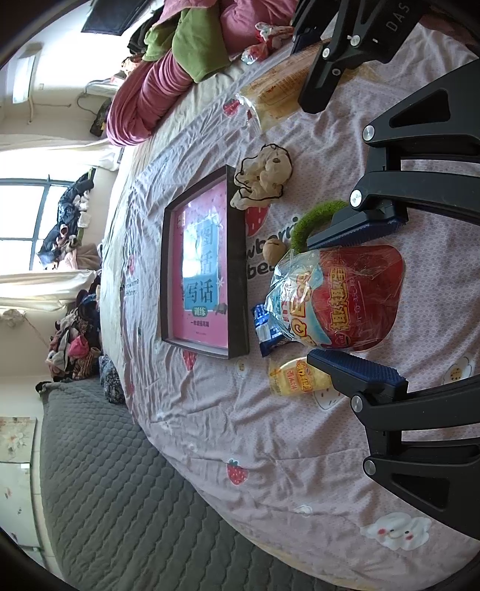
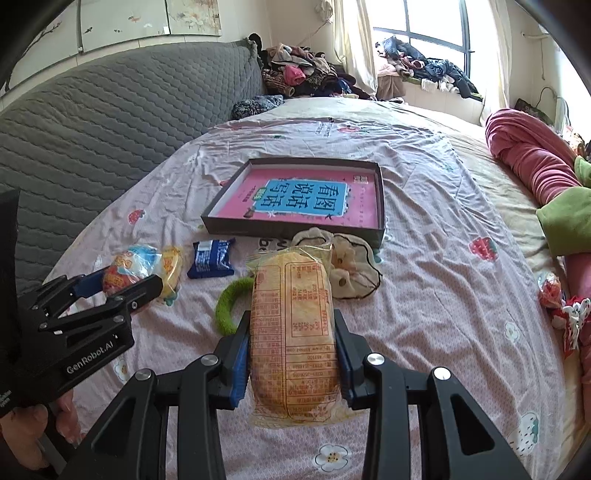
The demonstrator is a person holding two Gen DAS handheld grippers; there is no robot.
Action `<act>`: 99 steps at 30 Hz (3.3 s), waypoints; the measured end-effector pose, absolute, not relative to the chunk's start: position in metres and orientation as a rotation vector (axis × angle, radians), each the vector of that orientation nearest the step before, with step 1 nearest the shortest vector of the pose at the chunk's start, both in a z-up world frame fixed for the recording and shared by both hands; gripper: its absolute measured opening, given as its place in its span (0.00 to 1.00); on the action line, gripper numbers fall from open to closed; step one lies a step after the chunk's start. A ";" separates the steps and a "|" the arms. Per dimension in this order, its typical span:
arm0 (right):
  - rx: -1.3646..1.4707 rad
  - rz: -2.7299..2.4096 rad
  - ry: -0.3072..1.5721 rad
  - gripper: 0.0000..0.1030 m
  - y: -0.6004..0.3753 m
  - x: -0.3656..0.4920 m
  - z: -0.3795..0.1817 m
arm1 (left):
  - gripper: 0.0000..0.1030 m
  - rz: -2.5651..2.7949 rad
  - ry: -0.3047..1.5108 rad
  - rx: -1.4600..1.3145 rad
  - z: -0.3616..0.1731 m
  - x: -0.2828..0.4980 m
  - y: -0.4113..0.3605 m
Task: Organize objects
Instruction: 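Lift the candy bag with the left tool while the right tool lifts the bread loaf, then carry both held packets over the tray onto the pink book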
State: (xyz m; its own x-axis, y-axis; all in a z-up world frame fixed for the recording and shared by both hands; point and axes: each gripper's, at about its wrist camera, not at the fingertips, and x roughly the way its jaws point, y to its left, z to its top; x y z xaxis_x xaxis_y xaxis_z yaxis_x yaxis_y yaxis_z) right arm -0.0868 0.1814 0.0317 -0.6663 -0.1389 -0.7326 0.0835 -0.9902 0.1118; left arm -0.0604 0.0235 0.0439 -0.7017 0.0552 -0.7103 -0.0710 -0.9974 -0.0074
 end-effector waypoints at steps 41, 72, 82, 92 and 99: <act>1.113 -2.793 -0.095 0.38 0.181 -0.181 0.066 | 0.54 2.874 0.095 -1.080 0.087 -0.166 0.040; 1.212 -2.766 -0.125 0.38 0.222 -0.364 0.010 | 0.54 2.865 0.107 -1.215 0.026 -0.365 0.051; 1.379 -2.669 -0.185 0.38 0.228 -0.408 -0.038 | 0.54 2.798 0.130 -1.347 -0.017 -0.406 0.060; 1.517 -2.624 -0.142 0.38 0.224 -0.427 -0.064 | 0.55 2.770 0.145 -1.402 -0.036 -0.422 0.065; 1.556 -2.620 -0.144 0.39 0.228 -0.428 -0.074 | 0.55 2.762 0.132 -1.437 -0.044 -0.424 0.064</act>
